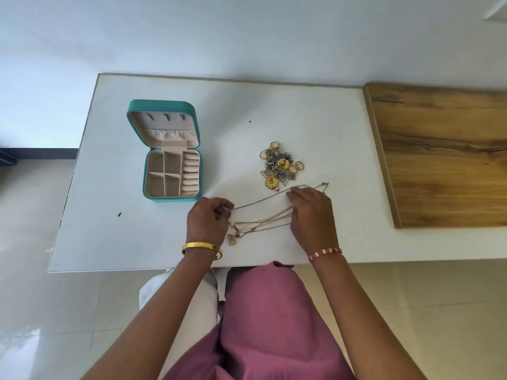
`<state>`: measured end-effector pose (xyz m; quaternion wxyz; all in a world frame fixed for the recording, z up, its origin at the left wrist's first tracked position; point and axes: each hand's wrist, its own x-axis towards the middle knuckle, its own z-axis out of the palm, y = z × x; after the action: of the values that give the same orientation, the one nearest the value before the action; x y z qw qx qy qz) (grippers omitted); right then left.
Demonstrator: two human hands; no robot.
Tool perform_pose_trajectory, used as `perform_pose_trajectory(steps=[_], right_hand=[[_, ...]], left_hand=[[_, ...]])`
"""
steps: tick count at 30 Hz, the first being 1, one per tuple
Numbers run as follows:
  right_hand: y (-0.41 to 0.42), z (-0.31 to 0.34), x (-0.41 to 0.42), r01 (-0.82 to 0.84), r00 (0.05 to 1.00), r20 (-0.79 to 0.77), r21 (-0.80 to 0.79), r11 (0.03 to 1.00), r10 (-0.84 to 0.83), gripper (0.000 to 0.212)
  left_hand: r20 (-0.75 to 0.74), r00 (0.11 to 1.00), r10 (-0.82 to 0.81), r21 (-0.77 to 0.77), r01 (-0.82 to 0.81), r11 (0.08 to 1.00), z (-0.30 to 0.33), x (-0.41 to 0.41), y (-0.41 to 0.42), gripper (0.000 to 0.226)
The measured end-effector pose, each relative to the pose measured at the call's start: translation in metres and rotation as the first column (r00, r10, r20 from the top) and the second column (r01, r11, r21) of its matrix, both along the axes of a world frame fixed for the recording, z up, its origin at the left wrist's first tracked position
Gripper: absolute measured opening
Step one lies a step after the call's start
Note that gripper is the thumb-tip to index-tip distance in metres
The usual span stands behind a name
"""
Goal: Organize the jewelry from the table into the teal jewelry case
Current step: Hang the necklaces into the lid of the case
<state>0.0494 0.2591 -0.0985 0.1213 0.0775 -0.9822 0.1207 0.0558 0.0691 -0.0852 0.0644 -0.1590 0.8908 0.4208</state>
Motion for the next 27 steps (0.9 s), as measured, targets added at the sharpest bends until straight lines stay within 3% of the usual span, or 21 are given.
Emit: perform_pose_trajectory(steps=[3,9,12,17,21,24,27], right_hand=[[0.003,0.004,-0.003,0.024,1.000,0.015,-0.060,0.998,-0.023,0.033],[0.015,0.002,-0.005,0.082,0.996,0.039,0.019,0.996,-0.083,0.037],[0.020,0.004,-0.012,0.116,0.991,0.075,-0.018,0.993,-0.114,0.039],[0.009,0.017,0.006,0.083,0.996,0.055,-0.126,0.989,-0.077,0.028],[-0.003,0.013,0.028,-0.044,0.992,0.104,-0.202,0.978,0.066,0.017],[-0.003,0.007,0.038,-0.100,0.985,0.126,-0.156,0.983,0.120,0.020],[0.005,0.002,0.047,-0.115,0.989,0.091,-0.035,0.993,0.118,0.035]], left_hand=[[-0.019,1.000,-0.004,0.007,0.004,1.000,0.001,0.002,0.000,0.018],[-0.100,0.989,-0.112,-0.018,0.111,0.994,0.000,0.019,0.002,0.019],[-0.090,0.991,-0.101,-0.021,0.099,0.995,0.000,0.023,0.000,0.021],[-0.068,0.992,-0.107,-0.001,0.107,0.994,0.005,0.027,-0.001,0.019],[-0.046,0.990,-0.133,-0.013,0.132,0.991,0.007,0.036,-0.002,0.017],[-0.028,0.987,-0.158,-0.019,0.158,0.987,0.009,0.039,-0.002,0.018],[-0.024,0.979,-0.203,-0.038,0.202,0.979,0.008,0.045,-0.001,0.021]])
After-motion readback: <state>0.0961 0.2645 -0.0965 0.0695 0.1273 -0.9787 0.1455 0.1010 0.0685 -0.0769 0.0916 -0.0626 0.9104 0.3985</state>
